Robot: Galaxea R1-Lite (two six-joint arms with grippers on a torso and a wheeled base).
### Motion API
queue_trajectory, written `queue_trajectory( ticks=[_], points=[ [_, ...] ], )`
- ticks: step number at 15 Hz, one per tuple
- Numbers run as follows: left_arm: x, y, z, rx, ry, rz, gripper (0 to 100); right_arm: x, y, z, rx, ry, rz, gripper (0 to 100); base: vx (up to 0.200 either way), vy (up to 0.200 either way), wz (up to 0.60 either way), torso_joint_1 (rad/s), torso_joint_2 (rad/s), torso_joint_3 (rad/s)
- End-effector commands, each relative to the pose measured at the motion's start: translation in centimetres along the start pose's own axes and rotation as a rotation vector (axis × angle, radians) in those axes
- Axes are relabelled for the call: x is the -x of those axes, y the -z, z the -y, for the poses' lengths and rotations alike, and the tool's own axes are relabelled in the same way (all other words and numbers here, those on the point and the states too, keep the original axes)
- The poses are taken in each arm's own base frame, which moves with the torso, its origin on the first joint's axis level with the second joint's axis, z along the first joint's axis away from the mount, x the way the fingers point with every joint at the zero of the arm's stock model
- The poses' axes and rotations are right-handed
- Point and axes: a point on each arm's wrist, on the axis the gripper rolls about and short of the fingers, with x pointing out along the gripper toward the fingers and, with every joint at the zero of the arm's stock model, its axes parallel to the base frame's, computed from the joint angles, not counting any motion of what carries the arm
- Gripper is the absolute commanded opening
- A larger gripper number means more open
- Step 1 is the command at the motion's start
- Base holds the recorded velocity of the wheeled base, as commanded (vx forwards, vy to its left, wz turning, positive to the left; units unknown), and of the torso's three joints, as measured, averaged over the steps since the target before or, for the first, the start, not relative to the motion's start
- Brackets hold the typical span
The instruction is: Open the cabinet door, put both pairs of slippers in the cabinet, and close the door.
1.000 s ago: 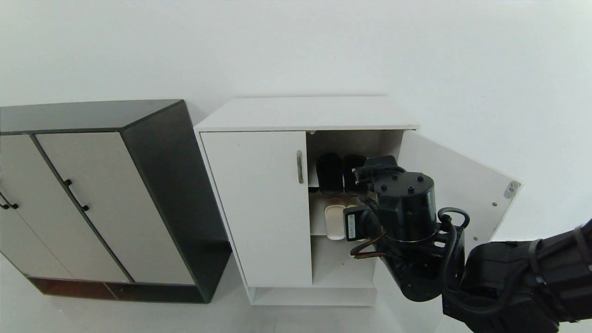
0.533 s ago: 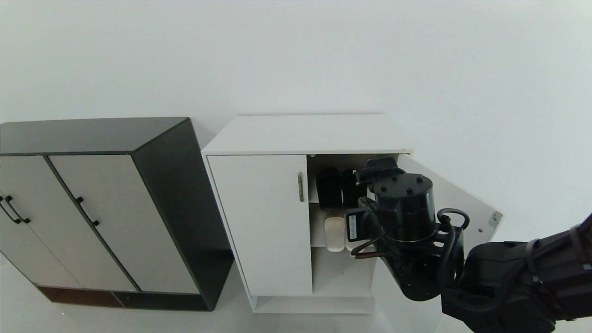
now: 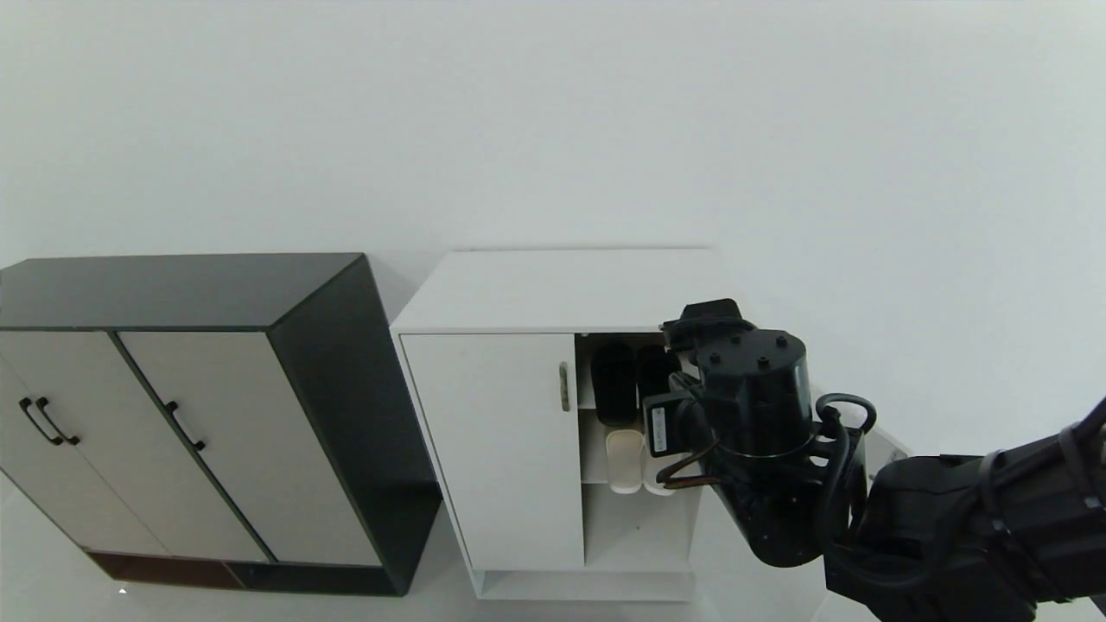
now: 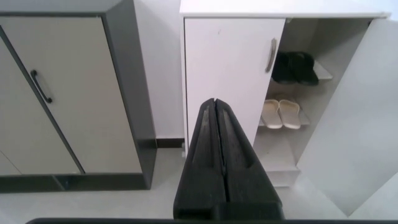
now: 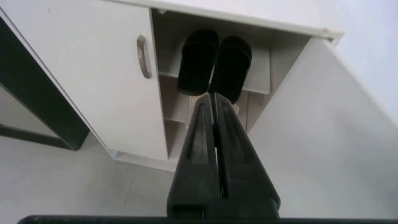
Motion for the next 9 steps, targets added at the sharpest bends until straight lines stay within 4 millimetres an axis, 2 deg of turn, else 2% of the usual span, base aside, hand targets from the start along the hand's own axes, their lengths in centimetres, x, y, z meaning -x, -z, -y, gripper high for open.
queue_trajectory(
  ticks=[1,3,9],
  points=[
    [-0.01,-0.01,0.0,0.001,0.001,-0.001,0,-0.09,0.32,-0.05,0.005,0.0,-0.005,0,0.0,0.0,0.0,0.286,-0.59,-0.325],
    [-0.01,-0.01,0.0,0.001,0.001,-0.001,0,-0.14,0.37,-0.1,0.002,-0.002,-0.002,0,0.0,0.0,0.0,0.176,-0.42,-0.215],
    [-0.01,-0.01,0.0,-0.001,0.001,-0.001,0,-0.18,0.48,0.09,0.012,0.003,-0.006,0,0.0,0.0,0.0,0.012,-0.02,-0.014]
  ],
)
